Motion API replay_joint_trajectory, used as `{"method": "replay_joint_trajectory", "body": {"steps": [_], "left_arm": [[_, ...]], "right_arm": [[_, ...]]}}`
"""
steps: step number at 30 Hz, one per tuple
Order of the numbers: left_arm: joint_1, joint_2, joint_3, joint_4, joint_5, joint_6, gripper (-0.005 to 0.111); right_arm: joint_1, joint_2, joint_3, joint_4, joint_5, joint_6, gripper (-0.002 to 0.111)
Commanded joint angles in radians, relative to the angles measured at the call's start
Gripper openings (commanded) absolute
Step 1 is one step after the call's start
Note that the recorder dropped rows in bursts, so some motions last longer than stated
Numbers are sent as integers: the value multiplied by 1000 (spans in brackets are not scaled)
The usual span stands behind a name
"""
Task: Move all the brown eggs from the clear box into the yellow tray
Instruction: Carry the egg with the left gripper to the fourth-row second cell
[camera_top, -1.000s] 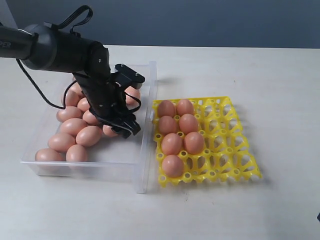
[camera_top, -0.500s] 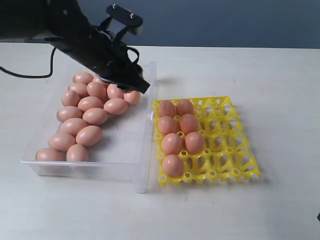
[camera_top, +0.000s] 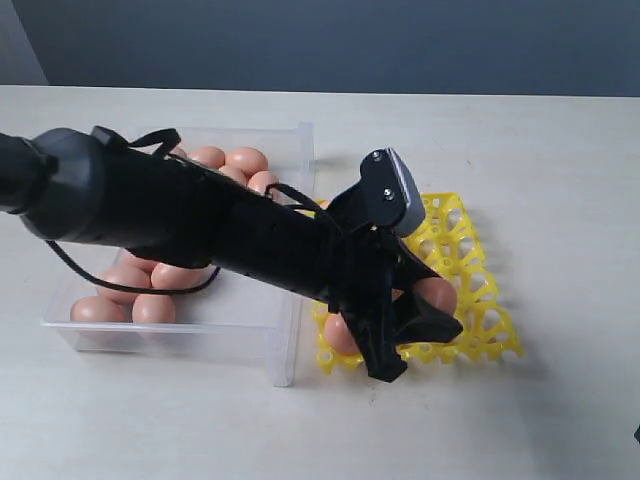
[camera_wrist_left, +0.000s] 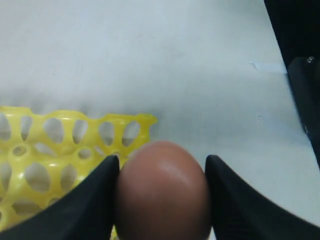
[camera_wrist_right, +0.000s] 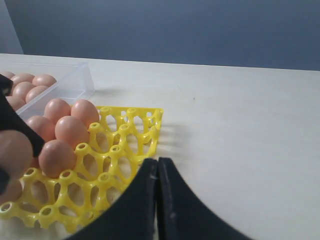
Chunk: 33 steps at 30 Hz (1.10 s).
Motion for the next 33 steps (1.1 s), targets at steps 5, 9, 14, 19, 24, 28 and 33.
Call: {"method": "replay_joint_trajectory", "body": {"steps": [5, 9, 14, 19, 24, 28, 33], "left_arm": [[-5, 139, -60, -18, 30, 53, 15], [-5, 148, -60, -18, -31, 53, 23], [-5, 148, -60, -18, -57, 53, 32], [-5, 148, -60, -18, -97, 51, 41], [-5, 148, -60, -18, -92, 51, 57], [-5, 146, -60, -18, -92, 51, 67], [-5, 113, -60, -18, -87, 44, 68]], "right_arm": [[1, 0, -3, -2, -12, 0, 1], [1, 0, -3, -2, -12, 0, 1], [1, 0, -3, -2, -12, 0, 1], [1, 0, -3, -2, -12, 0, 1], [1, 0, -3, -2, -12, 0, 1], [1, 0, -3, -2, -12, 0, 1], [1, 0, -3, -2, -12, 0, 1]]}}
